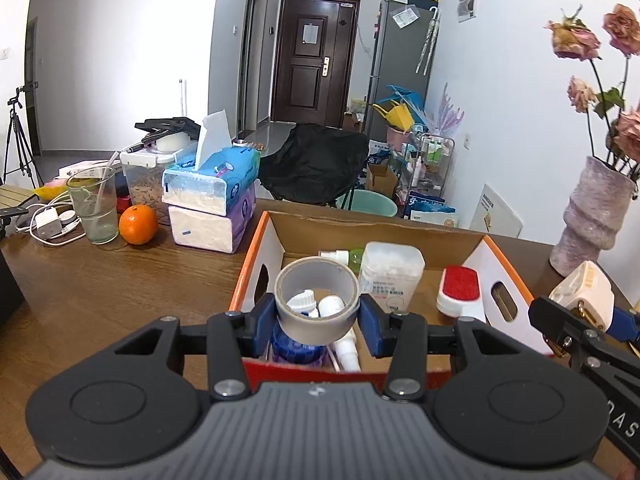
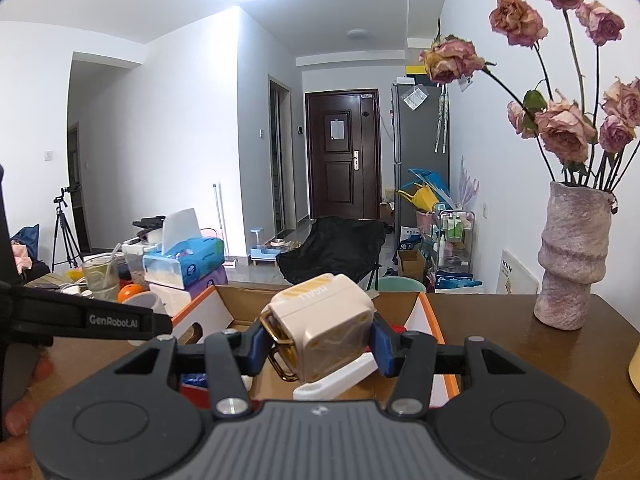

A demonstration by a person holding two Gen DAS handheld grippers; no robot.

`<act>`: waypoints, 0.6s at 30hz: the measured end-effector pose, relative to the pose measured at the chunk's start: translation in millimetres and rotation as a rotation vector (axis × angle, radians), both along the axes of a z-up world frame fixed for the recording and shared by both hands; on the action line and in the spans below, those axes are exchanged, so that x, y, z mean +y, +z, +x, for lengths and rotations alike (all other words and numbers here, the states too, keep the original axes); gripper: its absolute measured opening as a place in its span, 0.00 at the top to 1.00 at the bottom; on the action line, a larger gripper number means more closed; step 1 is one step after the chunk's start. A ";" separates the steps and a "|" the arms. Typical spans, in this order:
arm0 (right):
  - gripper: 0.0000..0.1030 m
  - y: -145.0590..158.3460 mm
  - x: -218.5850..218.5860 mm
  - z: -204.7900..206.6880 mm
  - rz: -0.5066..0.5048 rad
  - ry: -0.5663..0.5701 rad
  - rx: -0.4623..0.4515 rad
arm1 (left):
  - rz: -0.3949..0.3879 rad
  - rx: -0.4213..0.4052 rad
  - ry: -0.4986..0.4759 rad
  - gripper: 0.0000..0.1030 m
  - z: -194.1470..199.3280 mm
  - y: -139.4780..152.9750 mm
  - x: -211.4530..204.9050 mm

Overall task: Organize rigid objects
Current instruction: 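Carry the plug adapter and tape roll with both tools over the red box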

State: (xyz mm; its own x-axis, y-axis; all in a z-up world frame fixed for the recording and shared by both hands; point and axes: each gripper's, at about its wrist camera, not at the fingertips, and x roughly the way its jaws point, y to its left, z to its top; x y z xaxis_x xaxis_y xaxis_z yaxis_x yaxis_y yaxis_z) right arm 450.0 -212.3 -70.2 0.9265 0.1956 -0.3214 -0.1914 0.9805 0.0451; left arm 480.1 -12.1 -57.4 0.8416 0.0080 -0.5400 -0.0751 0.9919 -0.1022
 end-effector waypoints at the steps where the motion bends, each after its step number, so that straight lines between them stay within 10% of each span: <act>1: 0.51 -1.3 0.3 3.4 0.002 -0.002 0.000 | -0.003 0.000 0.002 0.56 3.9 -0.4 0.8; 18: 0.51 -24.1 -0.8 70.1 0.033 -0.010 0.039 | 0.016 0.036 0.005 0.56 67.9 -16.0 -0.4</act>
State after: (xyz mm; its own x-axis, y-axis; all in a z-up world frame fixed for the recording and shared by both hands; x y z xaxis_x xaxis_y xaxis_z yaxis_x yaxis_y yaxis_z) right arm 520.1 -213.1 -94.3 0.9153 0.1975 -0.3510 -0.1789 0.9802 0.0851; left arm 548.0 -12.4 -73.3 0.8218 0.0211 -0.5694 -0.0834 0.9930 -0.0835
